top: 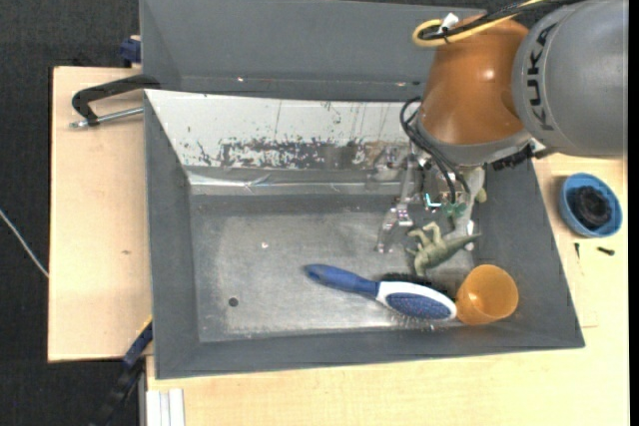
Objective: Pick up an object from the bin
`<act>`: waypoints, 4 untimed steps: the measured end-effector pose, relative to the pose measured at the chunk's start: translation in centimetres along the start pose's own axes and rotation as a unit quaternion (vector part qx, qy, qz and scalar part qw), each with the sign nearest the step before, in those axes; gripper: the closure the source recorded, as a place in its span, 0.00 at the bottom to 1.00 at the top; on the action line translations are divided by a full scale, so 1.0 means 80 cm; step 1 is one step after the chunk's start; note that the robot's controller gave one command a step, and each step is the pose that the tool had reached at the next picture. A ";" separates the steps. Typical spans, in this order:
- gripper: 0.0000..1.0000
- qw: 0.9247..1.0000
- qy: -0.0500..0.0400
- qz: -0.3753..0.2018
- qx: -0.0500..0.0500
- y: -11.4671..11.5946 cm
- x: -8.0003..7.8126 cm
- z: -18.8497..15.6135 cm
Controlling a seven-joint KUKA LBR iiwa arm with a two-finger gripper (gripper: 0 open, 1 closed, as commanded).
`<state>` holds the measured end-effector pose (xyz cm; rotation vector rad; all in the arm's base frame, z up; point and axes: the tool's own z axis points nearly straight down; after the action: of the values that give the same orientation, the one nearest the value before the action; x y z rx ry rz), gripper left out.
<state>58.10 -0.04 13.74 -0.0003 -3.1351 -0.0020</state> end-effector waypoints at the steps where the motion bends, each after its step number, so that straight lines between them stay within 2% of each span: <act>1: 0.00 0.995 -0.017 -0.098 -0.001 0.009 0.053 0.048; 2: 0.00 0.980 -0.004 -0.197 0.000 0.046 0.109 0.011; 3: 0.00 0.960 -0.003 -0.279 -0.001 -0.006 0.107 0.082; 4: 1.00 0.960 -0.006 -0.279 0.001 -0.008 0.105 0.082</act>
Offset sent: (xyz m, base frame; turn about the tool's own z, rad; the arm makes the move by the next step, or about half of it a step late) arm -0.0744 0.0056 -0.0674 -0.2507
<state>49.62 -0.67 7.20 0.8781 -3.0228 -0.0002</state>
